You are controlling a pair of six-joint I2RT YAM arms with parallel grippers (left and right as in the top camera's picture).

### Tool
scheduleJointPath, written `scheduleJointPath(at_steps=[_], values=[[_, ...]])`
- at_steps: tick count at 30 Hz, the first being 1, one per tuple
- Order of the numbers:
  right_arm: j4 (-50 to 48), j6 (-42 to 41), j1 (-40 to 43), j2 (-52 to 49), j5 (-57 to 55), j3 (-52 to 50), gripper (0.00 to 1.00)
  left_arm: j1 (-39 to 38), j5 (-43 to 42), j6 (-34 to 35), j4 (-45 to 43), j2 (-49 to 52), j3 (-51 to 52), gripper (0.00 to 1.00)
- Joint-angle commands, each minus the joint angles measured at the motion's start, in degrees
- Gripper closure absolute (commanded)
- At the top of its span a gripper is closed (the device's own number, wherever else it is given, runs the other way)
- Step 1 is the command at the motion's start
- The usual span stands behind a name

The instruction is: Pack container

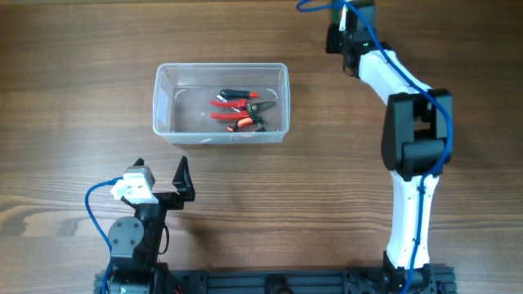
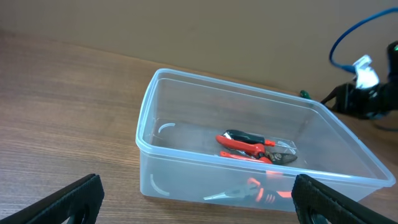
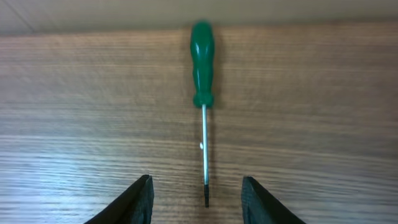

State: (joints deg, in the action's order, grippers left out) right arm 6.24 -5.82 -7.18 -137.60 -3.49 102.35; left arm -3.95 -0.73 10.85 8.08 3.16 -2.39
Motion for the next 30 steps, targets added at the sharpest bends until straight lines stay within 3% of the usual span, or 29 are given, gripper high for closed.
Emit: scheduleJointPath(at_steps=[1,5,11,17,30], values=[[-2.62,-1.53,-0.07,-3.74,0.48,-0.42,0.55,0.33,0.15,0.50,0.04,-0.09,0.24,0.00],[-3.98,-1.90,0.07,-5.18,0.48,-0.42,0.56,0.33,0.15,0.50,0.04,-0.09,0.24,0.00],[-4.07,-2.40,0.13,-7.13,0.50,-0.42,0.68,0.33,0.15,0.50,0.02,-0.09,0.24,0.00],[-3.04,-3.32,0.15,-7.32,0.46,-0.42,0.94,0.33,0.15,0.50,0.04,-0.09,0.24,0.00],[0.13,-2.78,0.11,-1.29,0.02,-0.31,0.96,0.33,0.15,0.50,0.04,-0.09,0.24,0.00]])
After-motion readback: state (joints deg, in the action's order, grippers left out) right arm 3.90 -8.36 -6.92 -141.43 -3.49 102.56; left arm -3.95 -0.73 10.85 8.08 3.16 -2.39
